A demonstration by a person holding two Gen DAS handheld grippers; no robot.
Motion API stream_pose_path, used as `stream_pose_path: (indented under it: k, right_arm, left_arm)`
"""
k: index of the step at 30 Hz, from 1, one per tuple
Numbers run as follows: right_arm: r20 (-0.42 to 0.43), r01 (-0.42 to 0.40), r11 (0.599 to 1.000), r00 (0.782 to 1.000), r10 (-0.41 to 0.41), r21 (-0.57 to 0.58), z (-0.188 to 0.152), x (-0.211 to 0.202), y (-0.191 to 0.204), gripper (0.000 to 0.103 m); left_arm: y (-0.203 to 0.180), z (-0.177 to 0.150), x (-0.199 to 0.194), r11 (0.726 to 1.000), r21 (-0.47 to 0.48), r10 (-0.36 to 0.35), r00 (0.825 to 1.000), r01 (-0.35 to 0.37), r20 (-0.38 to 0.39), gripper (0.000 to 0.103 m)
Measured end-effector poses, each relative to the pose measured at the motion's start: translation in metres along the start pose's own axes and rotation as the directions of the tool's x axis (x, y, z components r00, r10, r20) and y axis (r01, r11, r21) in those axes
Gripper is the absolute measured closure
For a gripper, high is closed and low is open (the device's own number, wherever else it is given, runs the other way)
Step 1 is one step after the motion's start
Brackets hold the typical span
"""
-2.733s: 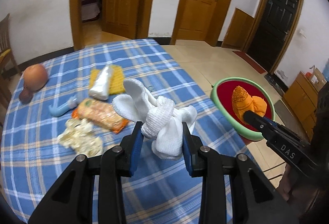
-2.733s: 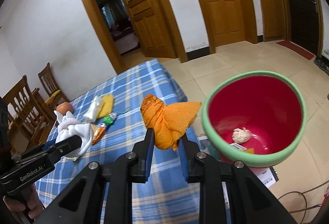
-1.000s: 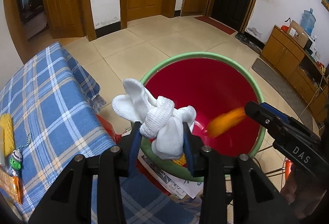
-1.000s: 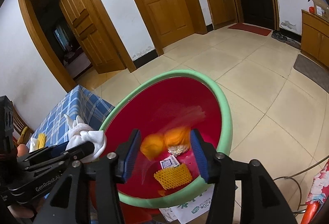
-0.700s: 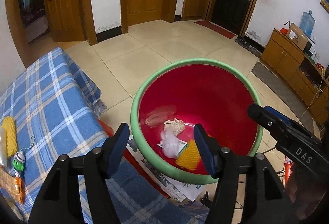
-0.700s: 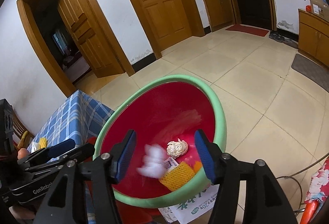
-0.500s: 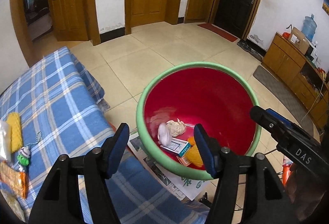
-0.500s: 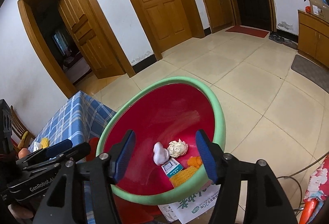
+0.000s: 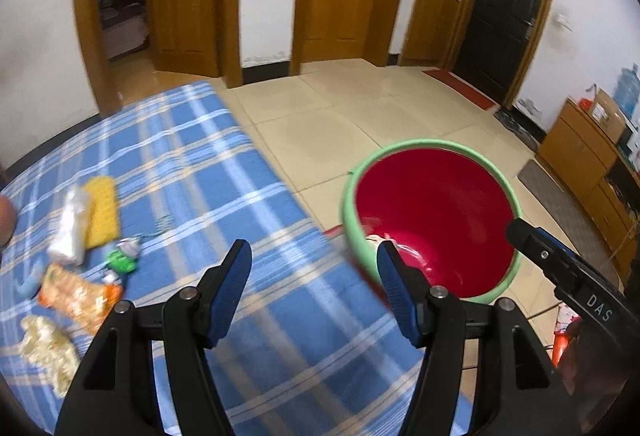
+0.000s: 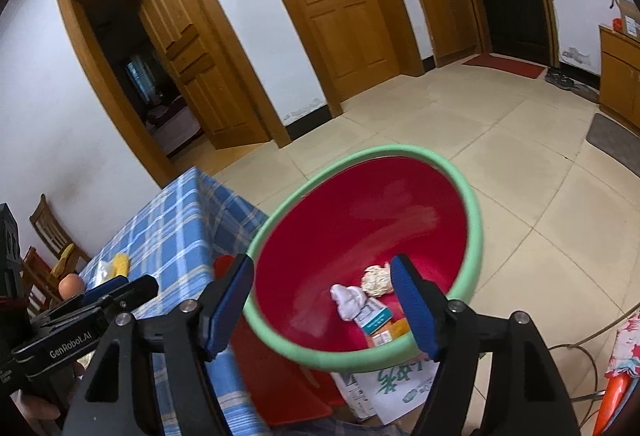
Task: Collect trash
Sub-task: 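Move both open tools back over the table, then grasp the crumpled cream paper with left tool while right tool grasps bread bag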
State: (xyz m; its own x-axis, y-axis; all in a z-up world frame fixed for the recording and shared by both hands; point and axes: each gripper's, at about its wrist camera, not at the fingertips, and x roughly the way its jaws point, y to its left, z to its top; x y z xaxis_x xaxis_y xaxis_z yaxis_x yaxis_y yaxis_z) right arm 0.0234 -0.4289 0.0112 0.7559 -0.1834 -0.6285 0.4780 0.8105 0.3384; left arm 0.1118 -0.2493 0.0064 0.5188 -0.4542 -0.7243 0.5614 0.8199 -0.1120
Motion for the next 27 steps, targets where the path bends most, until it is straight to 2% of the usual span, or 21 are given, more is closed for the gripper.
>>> stream_pose_path:
  k: [13,27]
  right_arm:
    - [-0.024,-0.09,0.994,0.996,0.089,-0.065,-0.013,-0.007,0.051,0.026]
    - [-0.073,-0.148,0.98,0.988,0.139,-0.129,-0.029,0.003,0.098,0.024]
  left_arm:
    - [0.07,-0.025,-0.049,0.985,-0.131,0.121,0.992,-0.115,0.038,0.038]
    - [0.146,-0.056,-0.08,0.933,-0.273,0.251,0.968,-0.236,0.021,0.038]
